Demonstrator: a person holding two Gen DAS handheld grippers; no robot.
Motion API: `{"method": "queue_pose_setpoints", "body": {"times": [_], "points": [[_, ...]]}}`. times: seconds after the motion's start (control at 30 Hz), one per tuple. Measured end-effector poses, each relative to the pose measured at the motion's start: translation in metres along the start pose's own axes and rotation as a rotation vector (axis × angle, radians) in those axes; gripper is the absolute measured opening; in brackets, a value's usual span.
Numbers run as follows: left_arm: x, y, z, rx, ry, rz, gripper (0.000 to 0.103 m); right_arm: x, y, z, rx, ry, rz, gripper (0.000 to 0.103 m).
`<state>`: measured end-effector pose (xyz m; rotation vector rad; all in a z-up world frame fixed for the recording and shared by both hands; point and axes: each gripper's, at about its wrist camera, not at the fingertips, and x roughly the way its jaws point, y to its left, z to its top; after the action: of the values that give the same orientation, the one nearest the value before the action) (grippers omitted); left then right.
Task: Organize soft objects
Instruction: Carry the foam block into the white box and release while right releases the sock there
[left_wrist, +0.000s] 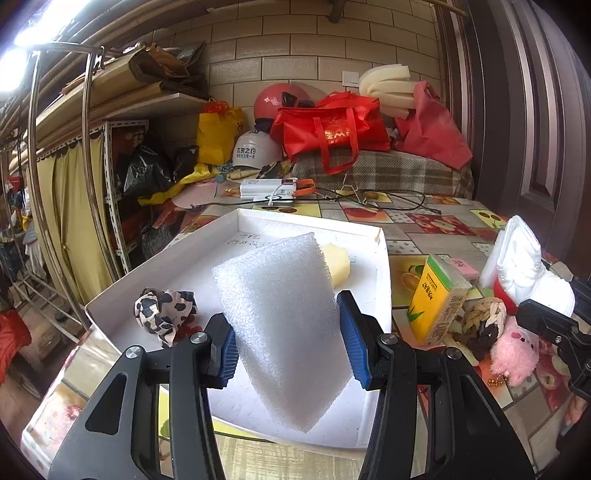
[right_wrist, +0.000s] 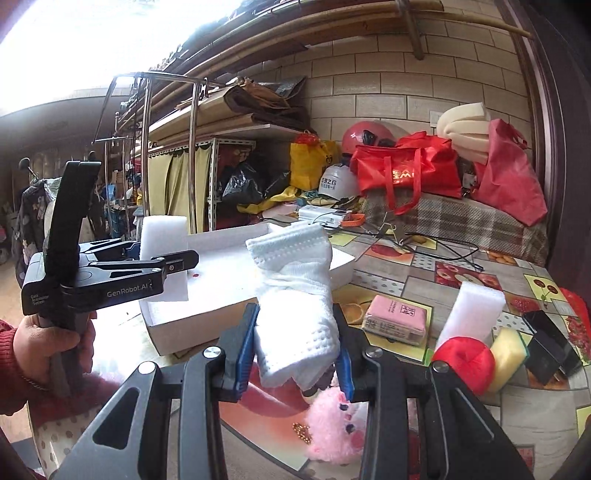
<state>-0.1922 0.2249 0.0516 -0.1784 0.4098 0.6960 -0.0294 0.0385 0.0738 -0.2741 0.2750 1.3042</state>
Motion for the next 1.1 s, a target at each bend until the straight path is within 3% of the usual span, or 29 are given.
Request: {"method": "queue_pose_setpoints", "body": {"times": [0.37, 0.83, 0.97, 1.1], "points": [[0.01, 0.012, 0.005, 0.026, -0.014, 0.065, 0.049, 0.037, 0.031, 0.015, -0.063, 0.014, 0.031, 0.038], [0.064, 0.066, 0.022, -0.063, 0.078, 0.213, 0.049, 0.103, 0.05, 0.037, -0.027, 0.081, 0.022, 0.038], [0.076, 0.068, 0.022, -0.071, 0.13, 0.23, 0.049, 0.119, 0.059, 0.042, -0.053, 0.093, 0.014, 0.038], [0.075, 0.067, 0.022, -0.058, 0.126, 0.231, 0.049, 0.127, 0.062, 0.044, -0.066, 0.119, 0.007, 0.038]]}}
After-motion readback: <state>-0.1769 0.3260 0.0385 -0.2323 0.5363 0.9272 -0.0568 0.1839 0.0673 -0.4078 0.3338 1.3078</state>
